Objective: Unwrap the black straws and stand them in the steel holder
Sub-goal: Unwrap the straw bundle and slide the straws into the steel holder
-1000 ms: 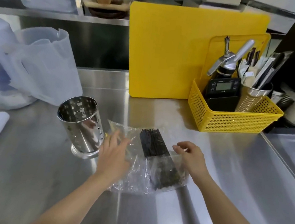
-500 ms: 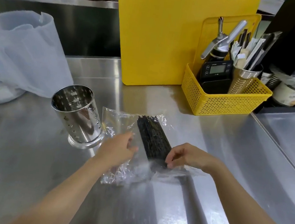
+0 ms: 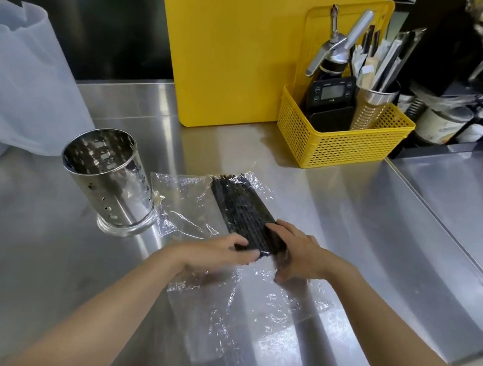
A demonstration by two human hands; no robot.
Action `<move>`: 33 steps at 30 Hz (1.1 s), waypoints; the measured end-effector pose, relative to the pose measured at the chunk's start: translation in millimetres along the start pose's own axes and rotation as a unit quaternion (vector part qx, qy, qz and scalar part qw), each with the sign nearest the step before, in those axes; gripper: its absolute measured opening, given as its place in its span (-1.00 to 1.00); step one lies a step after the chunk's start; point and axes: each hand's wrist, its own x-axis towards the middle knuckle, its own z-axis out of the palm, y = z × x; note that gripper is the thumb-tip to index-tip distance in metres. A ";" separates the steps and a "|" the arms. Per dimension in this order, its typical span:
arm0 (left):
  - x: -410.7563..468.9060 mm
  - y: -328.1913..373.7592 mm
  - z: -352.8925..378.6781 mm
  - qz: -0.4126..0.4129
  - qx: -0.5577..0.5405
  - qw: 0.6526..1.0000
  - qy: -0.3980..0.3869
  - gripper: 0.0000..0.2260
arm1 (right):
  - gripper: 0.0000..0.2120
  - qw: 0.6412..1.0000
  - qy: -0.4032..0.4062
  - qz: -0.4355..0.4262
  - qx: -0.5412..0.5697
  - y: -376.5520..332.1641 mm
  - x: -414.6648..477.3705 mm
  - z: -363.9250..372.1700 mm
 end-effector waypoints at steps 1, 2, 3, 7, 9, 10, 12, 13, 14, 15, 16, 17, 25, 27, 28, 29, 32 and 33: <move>4.4 -2.3 -0.9 0.004 0.016 0.998 0.060 -0.52 | -0.06 0.999 0.012 0.012 0.027 0.3 -0.8 0.5; 8.8 -5.8 -2.6 0.007 0.055 0.991 0.125 -0.53 | -0.14 0.998 0.025 0.026 0.056 1.0 -0.2 1.0; 13.0 -11.0 -4.3 0.001 0.109 0.978 0.176 -0.53 | -0.24 0.994 0.044 0.044 0.085 0.3 0.4 0.4; 21.6 -27.6 -2.5 -0.039 0.301 0.939 0.159 -0.39 | -0.37 0.925 0.152 0.180 0.298 -9.5 8.6 -6.7; 24.2 -31.5 -0.5 -0.044 0.368 0.920 0.128 -0.31 | -0.51 0.886 0.134 0.209 0.393 -13.8 10.6 -11.1; 24.9 -31.6 -0.4 -0.046 0.388 0.912 0.126 -0.32 | -0.66 0.891 0.109 0.207 0.388 -15.4 10.0 -13.4; 26.0 -30.2 -2.1 -0.051 0.413 0.896 0.153 -0.39 | -0.74 0.912 0.046 0.196 0.356 -18.2 8.3 -15.4; 26.3 -28.3 -3.0 -0.047 0.433 0.881 0.184 -0.41 | -0.74 0.915 0.002 0.191 0.354 -20.7 6.5 -16.2; 27.1 -26.8 -3.6 -0.038 0.456 0.861 0.221 -0.42 | -0.76 0.916 -0.048 0.189 0.351 -22.7 4.3 -17.0; 28.6 -26.8 -3.9 -0.027 0.475 0.842 0.256 -0.43 | -0.75 0.920 -0.100 0.183 0.333 -25.1 1.1 -18.9; 30.0 -27.9 -4.0 -0.022 0.485 0.828 0.281 -0.44 | -0.71 0.925 -0.151 0.178 0.301 -26.1 -1.6 -20.7; 31.2 -30.4 -4.7 -0.023 0.483 0.824 0.295 -0.45 | -0.63 0.926 -0.196 0.174 0.272 -27.0 -4.7 -23.9; 34.9 -51.1 -16.4 -0.033 0.297 0.934 0.197 -0.50 | -0.82 0.876 0.312 0.243 0.276 23.3 18.4 -48.4; 36.4 -54.5 -13.6 -0.019 0.317 0.926 0.204 -0.41 | -0.95 0.876 0.337 0.217 0.269 26.4 27.3 -52.1; 37.3 -56.5 -13.6 -0.009 0.326 0.922 0.208 -0.40 | -0.96 0.885 0.331 0.198 0.260 25.2 31.6 -54.4; 37.9 -58.3 -14.9 0.000 0.334 0.919 0.211 -0.40 | -0.90 0.895 0.322 0.187 0.246 24.0 35.9 -56.1; 39.4 -59.4 -21.5 0.015 0.364 0.907 0.212 -0.47 | -0.65 0.925 0.269 0.197 0.180 27.7 50.9 -59.4; 40.4 -58.5 -22.9 0.016 0.378 0.900 0.217 -0.49 | -0.58 0.937 0.233 0.210 0.153 29.7 55.6 -60.1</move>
